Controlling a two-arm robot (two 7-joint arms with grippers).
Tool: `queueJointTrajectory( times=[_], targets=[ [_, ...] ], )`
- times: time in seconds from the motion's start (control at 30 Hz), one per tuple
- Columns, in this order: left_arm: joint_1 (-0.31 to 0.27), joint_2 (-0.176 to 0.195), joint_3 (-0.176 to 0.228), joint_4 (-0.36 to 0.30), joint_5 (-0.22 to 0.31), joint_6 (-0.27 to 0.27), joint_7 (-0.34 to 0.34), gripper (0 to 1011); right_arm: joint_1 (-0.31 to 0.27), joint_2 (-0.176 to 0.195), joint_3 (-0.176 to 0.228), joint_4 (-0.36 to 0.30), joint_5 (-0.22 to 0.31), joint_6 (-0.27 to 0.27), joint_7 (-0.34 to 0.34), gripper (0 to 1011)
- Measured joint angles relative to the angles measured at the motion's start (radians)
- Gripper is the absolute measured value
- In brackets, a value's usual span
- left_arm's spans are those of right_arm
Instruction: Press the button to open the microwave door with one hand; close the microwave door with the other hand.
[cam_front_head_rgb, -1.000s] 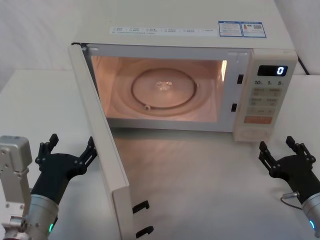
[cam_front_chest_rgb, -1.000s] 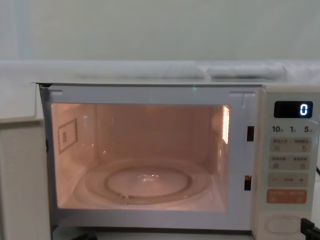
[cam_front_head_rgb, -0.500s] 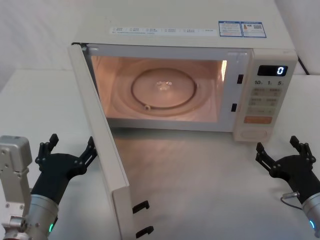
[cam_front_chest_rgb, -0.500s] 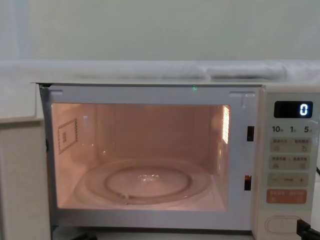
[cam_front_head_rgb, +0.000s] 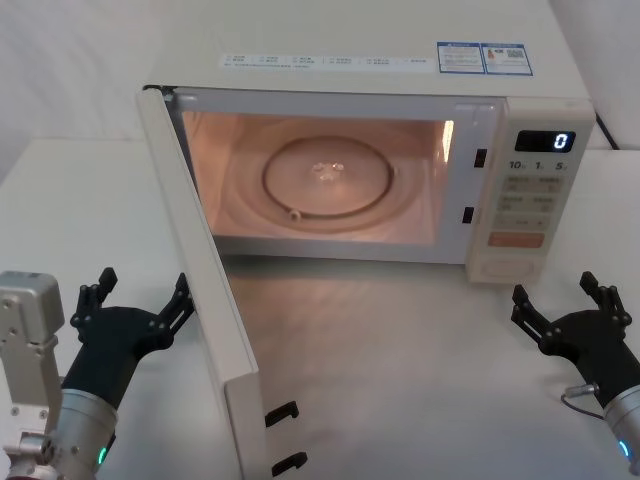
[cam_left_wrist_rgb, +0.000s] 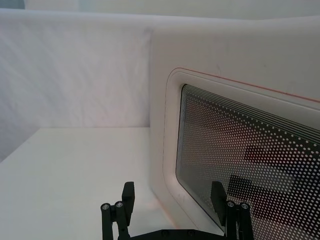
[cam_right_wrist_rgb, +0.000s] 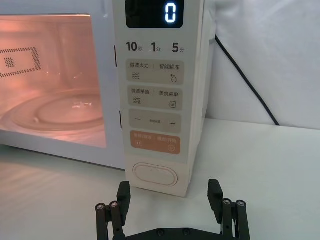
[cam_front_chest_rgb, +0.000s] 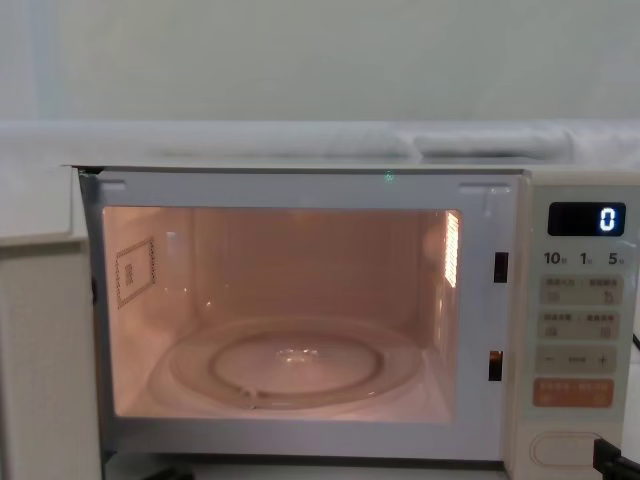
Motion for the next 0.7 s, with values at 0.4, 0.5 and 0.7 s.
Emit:
queueJointTrajectory(
  times=[0.4,0.5,0.7],
  targets=[
    [0.0,0.0,0.0,0.0,0.0,0.0,0.0,1001,0.0,0.0,0.0,0.0,0.0,0.0,0.0,1002],
    [0.0,0.0,0.0,0.0,0.0,0.0,0.0,1001,0.0,0.0,0.0,0.0,0.0,0.0,0.0,1002],
    [0.0,0.0,0.0,0.0,0.0,0.0,0.0,1001,0.0,0.0,0.0,0.0,0.0,0.0,0.0,1002]
  ],
)
